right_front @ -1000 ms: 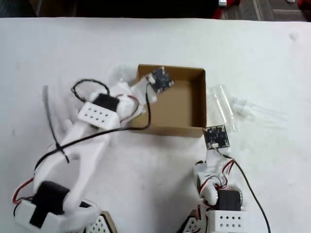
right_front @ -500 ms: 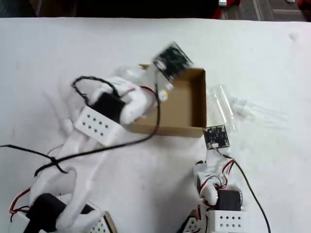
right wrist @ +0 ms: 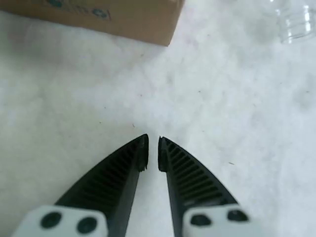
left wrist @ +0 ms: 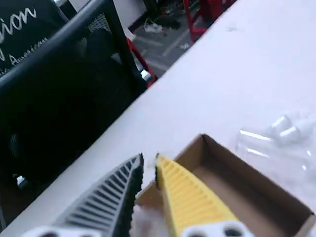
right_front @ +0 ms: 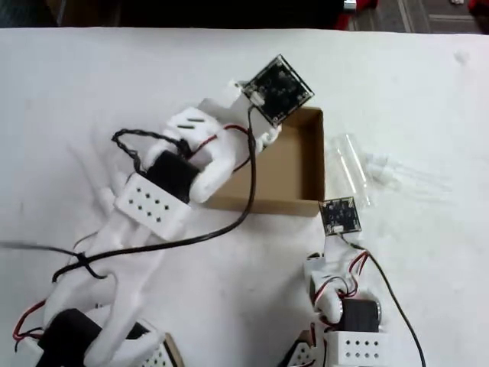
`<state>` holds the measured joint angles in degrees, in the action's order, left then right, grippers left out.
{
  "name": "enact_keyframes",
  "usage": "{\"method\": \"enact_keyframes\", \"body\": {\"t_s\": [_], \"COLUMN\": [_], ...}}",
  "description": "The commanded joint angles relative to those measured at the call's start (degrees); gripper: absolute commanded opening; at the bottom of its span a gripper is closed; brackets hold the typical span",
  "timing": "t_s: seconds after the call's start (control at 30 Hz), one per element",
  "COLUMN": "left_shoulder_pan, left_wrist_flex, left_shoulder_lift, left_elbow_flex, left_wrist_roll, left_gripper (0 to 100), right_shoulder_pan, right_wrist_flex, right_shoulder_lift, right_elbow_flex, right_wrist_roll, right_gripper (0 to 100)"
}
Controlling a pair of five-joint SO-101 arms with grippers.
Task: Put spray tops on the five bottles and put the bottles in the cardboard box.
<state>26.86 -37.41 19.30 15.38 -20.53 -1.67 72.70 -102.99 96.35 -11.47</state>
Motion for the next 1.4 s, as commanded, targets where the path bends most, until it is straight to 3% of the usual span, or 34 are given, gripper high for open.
{"method": "enact_keyframes", "body": {"t_s": [0.0, 0.1, 0.23, 0.3, 0.5, 0.8, 0.87, 1.03, 1.17, 1.37], "left_shoulder_pan": [0.04, -1.19, -5.58, -7.96, -10.77, -10.77, -10.15, -4.35, -4.53, -0.31], "left_wrist_flex": [28.13, 41.32, 41.49, 40.00, 38.07, 14.33, 8.00, -11.34, -21.54, -31.82], "left_shoulder_lift": [2.86, 2.86, 2.42, 2.86, 2.95, 11.74, 13.32, 3.74, -8.92, -26.77], "left_elbow_flex": [11.96, 18.02, 19.16, 19.08, 19.52, 15.03, 11.78, -3.08, -20.57, -39.38], "left_wrist_roll": [4.84, 14.07, 30.07, 33.67, 34.20, 33.85, 31.30, 11.43, -2.90, -3.16], "left_gripper": [2, 2, 2, 2, 2, 2, 2, 2, 2, 2], "right_shoulder_pan": [0.31, 0.31, 0.31, 0.31, 0.31, 0.31, 0.31, 0.31, 0.31, 0.31], "right_wrist_flex": [0.22, 0.22, 0.22, 0.22, 0.22, 0.22, 0.22, 0.22, 0.22, 0.22], "right_shoulder_lift": [-0.31, -0.31, -0.31, -0.31, -0.31, -0.31, -0.31, -0.31, -0.31, -0.31], "right_elbow_flex": [0.44, 0.44, 0.44, 0.44, 0.44, 0.44, 0.44, 0.44, 0.44, 0.44], "right_wrist_roll": [-0.18, -0.18, -0.18, -0.18, -0.18, -0.18, -0.18, -0.18, -0.18, -0.18], "right_gripper": [2.3, 2.3, 2.3, 2.3, 2.3, 2.3, 2.3, 2.3, 2.3, 2.3]}}
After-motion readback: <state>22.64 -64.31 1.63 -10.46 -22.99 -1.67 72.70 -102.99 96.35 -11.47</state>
